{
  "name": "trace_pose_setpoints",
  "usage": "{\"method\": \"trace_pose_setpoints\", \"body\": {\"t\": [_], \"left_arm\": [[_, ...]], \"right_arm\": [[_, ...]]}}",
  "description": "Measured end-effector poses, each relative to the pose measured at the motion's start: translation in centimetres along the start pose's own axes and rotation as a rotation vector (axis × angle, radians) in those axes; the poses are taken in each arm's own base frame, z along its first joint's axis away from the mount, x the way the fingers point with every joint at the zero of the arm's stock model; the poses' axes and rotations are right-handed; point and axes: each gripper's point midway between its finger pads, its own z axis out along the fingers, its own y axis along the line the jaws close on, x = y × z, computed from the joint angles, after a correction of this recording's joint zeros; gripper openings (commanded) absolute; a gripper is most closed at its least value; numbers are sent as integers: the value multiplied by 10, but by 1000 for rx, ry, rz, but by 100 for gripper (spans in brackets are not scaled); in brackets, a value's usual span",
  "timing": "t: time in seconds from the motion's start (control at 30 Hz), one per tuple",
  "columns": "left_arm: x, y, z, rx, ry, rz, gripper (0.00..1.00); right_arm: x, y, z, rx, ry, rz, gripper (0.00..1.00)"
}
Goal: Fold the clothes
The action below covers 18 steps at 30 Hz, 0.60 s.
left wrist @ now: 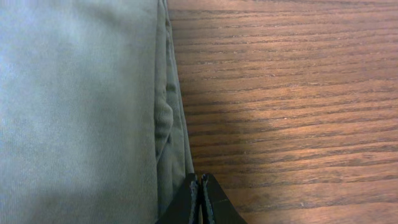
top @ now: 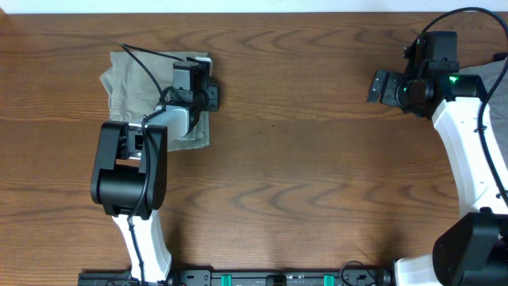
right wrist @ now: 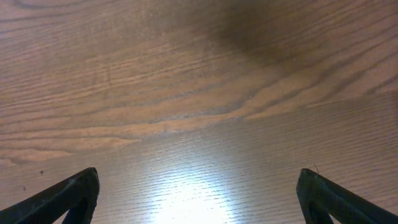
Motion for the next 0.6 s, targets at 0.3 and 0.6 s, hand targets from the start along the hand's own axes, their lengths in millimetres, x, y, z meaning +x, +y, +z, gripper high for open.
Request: {"method": "trace_pose_setpoints", "body": {"t": [0.3, 0.6], "left_arm": [[-1, 12, 0, -65, -1, 77, 6], [-1, 17, -1, -84, -2, 84, 6]], "right_arm": [[0, 0, 0, 0, 0, 0, 99], [0, 0, 0, 0, 0, 0, 99]]}}
